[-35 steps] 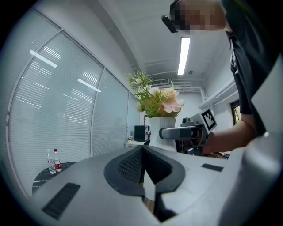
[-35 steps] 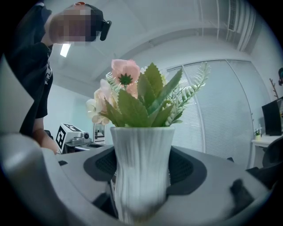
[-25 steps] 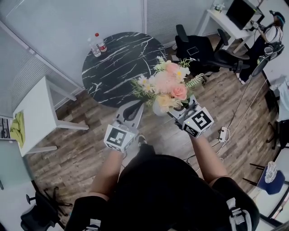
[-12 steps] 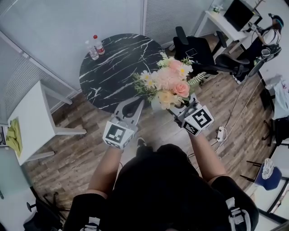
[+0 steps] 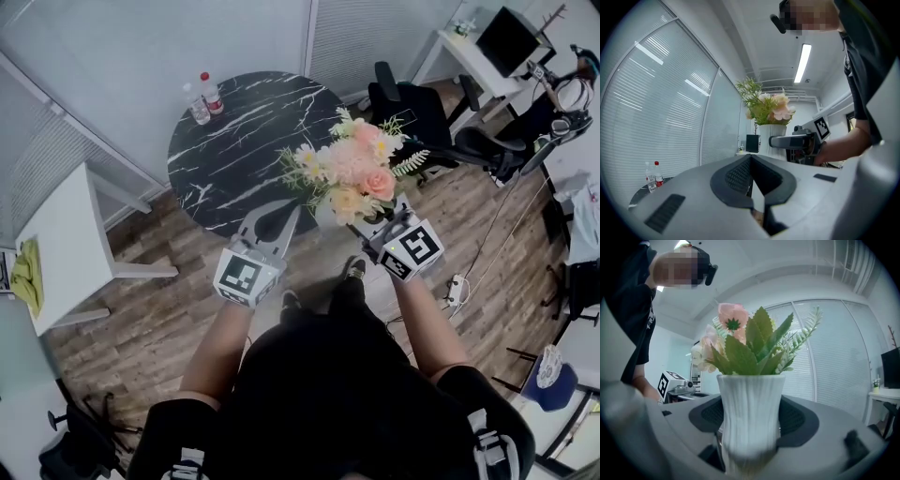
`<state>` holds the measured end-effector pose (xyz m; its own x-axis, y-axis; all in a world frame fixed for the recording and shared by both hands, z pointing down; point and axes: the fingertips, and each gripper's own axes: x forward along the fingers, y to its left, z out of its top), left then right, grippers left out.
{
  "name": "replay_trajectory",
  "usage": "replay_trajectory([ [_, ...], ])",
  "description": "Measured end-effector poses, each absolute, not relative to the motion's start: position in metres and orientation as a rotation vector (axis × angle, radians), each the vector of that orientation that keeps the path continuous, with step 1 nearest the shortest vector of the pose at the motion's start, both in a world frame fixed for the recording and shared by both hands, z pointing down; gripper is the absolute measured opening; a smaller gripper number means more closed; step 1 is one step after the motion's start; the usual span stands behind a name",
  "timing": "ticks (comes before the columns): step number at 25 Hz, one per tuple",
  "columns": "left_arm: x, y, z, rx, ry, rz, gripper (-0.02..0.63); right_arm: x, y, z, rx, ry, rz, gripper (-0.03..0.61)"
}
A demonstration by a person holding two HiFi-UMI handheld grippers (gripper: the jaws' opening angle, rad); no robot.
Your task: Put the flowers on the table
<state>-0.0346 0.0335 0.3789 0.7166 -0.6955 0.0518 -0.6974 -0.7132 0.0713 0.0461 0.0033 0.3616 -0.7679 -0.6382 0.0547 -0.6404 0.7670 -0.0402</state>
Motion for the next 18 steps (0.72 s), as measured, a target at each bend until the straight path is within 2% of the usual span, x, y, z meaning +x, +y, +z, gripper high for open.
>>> replay_trajectory([
  [18,0.051,-0.075,0.379,2.686,-1.457,0.087,0.012,0.116,-0.122,0.368,0.664,-3.034,0.047,0.336],
])
